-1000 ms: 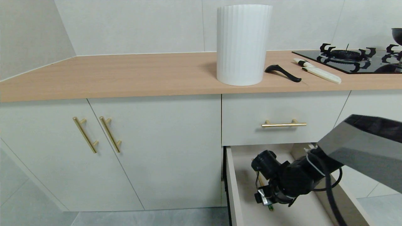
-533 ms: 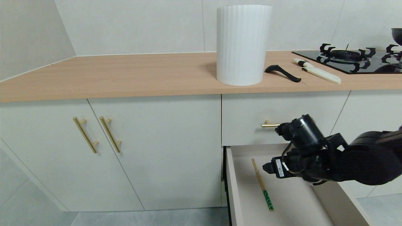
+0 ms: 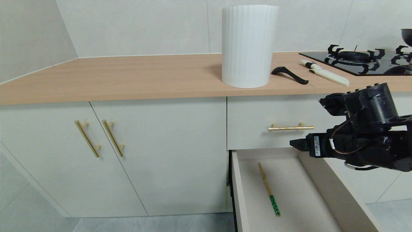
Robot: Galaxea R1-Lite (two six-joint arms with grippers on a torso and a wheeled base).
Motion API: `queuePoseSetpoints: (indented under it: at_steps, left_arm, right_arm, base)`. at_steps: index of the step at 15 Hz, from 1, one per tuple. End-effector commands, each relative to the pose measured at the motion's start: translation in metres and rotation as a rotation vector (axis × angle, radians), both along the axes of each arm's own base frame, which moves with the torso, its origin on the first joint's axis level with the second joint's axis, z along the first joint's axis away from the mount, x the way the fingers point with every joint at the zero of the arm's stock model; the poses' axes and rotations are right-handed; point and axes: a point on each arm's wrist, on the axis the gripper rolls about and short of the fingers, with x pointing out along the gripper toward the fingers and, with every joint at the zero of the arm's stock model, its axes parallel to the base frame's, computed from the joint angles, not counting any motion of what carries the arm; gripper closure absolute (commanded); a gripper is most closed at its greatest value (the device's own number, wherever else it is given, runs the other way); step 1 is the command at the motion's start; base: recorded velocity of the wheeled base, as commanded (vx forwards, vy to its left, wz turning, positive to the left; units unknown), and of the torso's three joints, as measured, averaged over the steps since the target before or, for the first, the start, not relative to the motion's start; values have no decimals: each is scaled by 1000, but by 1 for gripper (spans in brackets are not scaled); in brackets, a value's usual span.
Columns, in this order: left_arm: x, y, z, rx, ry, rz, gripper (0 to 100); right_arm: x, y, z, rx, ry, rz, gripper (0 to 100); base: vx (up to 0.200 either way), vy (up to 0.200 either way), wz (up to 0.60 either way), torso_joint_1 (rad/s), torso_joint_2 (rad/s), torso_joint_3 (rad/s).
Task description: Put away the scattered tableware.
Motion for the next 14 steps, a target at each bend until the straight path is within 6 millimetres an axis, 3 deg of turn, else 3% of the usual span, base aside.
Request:
queuePoseSetpoints:
  at_steps: [1,8,14]
  left_arm:
    - [0,0,0,0,0,-1,0]
    - [0,0,0,0,0,-1,0]
    - [0,0,0,0,0,0,0]
  right_arm:
    - [-4,-5,8,15,-28,-10,0]
    - [-2,-9,8,11,-27,-23,0]
    - [-2,-12,9,3,-34,-26,0]
  base:
    - [0,0,0,0,0,0]
    - [0,0,0,7,-24,-18]
    - [0,0,0,106,-379,-280]
